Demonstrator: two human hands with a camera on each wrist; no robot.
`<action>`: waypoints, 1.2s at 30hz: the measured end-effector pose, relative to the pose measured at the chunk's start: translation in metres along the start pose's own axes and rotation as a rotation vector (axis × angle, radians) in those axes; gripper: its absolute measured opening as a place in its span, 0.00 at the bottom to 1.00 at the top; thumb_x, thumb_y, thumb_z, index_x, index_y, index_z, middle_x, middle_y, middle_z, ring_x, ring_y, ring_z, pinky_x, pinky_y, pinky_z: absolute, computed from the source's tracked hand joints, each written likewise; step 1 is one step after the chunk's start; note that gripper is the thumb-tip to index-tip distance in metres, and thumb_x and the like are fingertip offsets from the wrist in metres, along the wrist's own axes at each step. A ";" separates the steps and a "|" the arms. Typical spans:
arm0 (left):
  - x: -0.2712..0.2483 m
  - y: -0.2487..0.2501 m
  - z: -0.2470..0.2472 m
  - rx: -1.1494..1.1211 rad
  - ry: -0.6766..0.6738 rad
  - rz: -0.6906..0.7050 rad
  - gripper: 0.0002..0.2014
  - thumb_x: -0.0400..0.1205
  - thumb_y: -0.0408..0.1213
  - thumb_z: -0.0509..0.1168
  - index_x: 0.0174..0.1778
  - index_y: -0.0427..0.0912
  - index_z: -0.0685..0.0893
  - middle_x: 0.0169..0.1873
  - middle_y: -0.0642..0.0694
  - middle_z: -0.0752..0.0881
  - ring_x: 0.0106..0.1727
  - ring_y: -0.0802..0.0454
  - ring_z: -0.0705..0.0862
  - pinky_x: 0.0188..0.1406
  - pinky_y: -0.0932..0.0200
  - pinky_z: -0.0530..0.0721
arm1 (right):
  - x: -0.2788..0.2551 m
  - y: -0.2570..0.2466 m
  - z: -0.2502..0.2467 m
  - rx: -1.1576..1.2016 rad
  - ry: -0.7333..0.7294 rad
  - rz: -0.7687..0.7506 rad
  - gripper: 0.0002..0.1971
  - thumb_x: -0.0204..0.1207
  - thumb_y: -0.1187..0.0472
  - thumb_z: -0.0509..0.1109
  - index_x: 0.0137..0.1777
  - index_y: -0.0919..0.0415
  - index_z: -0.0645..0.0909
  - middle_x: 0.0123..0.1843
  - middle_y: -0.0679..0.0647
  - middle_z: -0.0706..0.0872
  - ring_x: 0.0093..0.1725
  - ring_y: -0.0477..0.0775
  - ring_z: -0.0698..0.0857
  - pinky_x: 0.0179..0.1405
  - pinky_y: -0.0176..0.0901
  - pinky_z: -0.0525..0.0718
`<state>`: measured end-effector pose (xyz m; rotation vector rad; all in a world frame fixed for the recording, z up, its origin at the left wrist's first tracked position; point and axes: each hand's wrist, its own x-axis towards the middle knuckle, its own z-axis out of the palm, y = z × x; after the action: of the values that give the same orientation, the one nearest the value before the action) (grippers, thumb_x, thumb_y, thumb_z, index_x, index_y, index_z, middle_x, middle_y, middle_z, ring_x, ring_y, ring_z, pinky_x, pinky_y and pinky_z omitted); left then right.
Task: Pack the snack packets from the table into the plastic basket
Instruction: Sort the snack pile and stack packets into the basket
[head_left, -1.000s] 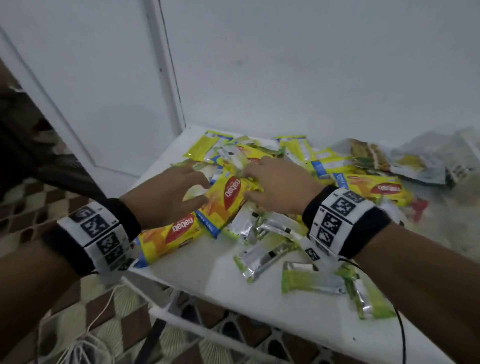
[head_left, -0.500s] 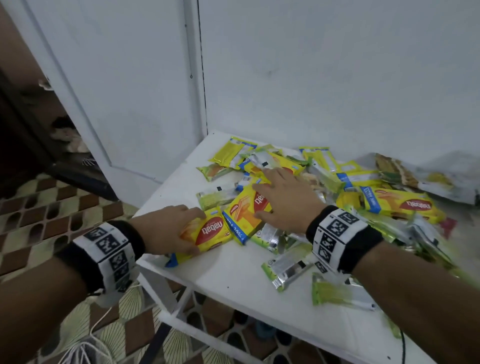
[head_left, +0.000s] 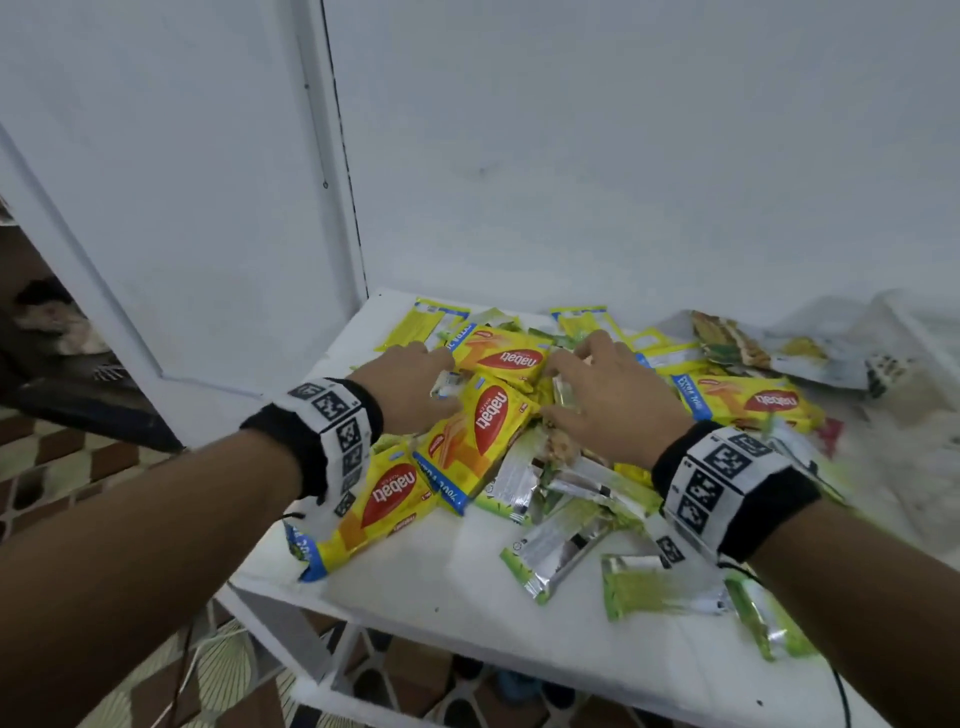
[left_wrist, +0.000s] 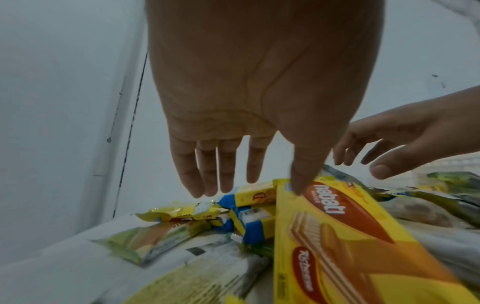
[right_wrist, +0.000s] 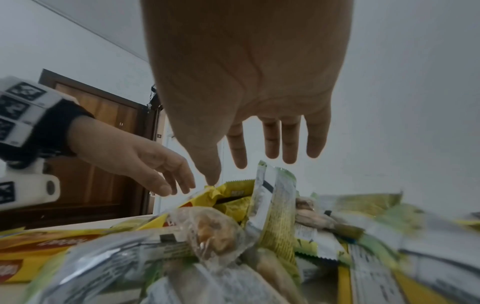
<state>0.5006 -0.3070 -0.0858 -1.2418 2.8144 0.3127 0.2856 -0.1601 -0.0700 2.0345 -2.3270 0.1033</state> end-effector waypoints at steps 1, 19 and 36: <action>0.008 0.001 0.001 0.012 0.003 -0.013 0.27 0.86 0.53 0.65 0.79 0.48 0.70 0.71 0.40 0.76 0.70 0.39 0.77 0.69 0.42 0.77 | 0.000 0.001 0.000 -0.001 -0.008 0.000 0.25 0.81 0.39 0.68 0.75 0.46 0.72 0.71 0.57 0.71 0.69 0.62 0.76 0.59 0.57 0.84; 0.058 0.013 0.001 0.113 0.053 0.204 0.28 0.89 0.34 0.56 0.87 0.53 0.65 0.78 0.44 0.77 0.73 0.41 0.78 0.68 0.45 0.80 | 0.012 0.024 0.004 0.174 -0.126 0.137 0.24 0.82 0.42 0.71 0.67 0.59 0.73 0.61 0.54 0.79 0.54 0.54 0.78 0.52 0.49 0.78; 0.013 -0.038 -0.016 0.106 0.311 0.094 0.16 0.87 0.43 0.62 0.71 0.48 0.81 0.53 0.45 0.86 0.53 0.42 0.84 0.48 0.46 0.83 | 0.006 0.042 -0.007 0.477 0.116 0.193 0.09 0.79 0.65 0.70 0.54 0.59 0.73 0.51 0.55 0.83 0.45 0.59 0.82 0.44 0.56 0.82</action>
<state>0.5199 -0.3450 -0.0776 -1.2348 3.1053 -0.0310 0.2428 -0.1600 -0.0629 1.8928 -2.6036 0.8325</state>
